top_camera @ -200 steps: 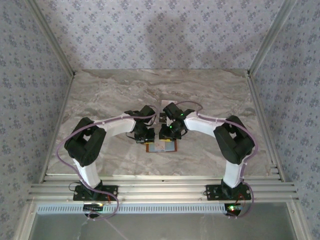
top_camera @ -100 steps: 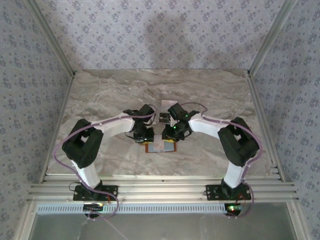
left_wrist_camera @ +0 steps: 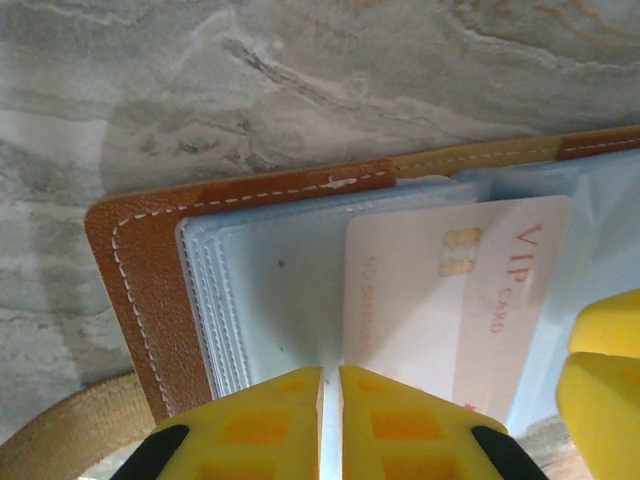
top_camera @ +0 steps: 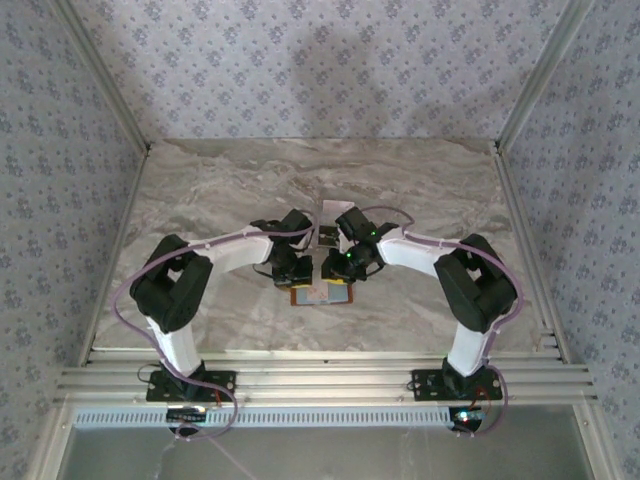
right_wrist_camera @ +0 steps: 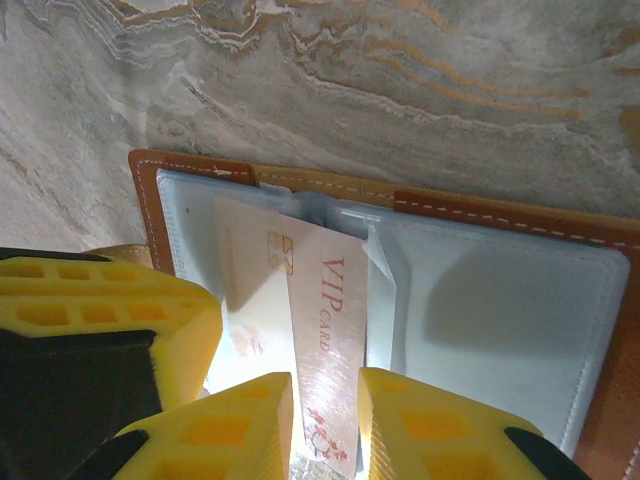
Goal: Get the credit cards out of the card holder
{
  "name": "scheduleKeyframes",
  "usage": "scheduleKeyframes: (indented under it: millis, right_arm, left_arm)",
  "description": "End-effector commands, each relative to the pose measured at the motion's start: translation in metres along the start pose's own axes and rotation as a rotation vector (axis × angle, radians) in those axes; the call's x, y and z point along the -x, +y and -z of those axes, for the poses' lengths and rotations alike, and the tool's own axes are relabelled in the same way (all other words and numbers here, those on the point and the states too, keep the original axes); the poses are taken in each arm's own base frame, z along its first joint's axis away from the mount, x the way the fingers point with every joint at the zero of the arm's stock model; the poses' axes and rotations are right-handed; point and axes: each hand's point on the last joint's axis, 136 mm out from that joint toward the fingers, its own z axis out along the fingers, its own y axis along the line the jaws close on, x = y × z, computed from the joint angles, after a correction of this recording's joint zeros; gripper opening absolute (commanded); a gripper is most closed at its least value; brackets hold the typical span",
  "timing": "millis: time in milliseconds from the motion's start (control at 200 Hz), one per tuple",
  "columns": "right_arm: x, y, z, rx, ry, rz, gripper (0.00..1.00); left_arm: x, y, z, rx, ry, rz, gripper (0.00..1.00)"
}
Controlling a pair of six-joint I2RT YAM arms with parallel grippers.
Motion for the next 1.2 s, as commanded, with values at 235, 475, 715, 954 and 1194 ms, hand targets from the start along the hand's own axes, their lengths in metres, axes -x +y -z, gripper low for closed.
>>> scheduleKeyframes:
  millis: [235,475,715,954,1194]
  right_arm:
    - [-0.005,-0.009,-0.015,0.007,0.04,-0.021,0.26]
    - [-0.005,-0.008,-0.019,0.039,0.04,-0.019,0.24]
    - [-0.004,0.0,-0.02,0.115,0.031,-0.022,0.22]
    - [-0.003,-0.007,-0.02,0.111,0.021,-0.038,0.17]
    - [-0.004,-0.015,-0.009,0.068,0.0,-0.025,0.12]
  left_arm:
    - [-0.009,0.014,-0.015,0.058,0.041,0.011,0.12]
    - [-0.01,0.016,-0.016,0.06,0.047,0.015,0.12]
    - [-0.011,0.016,-0.016,0.063,0.05,0.016,0.12]
    - [-0.011,0.017,-0.014,0.066,0.047,0.015,0.11]
    - [-0.011,0.017,-0.007,0.07,0.034,0.013,0.12]
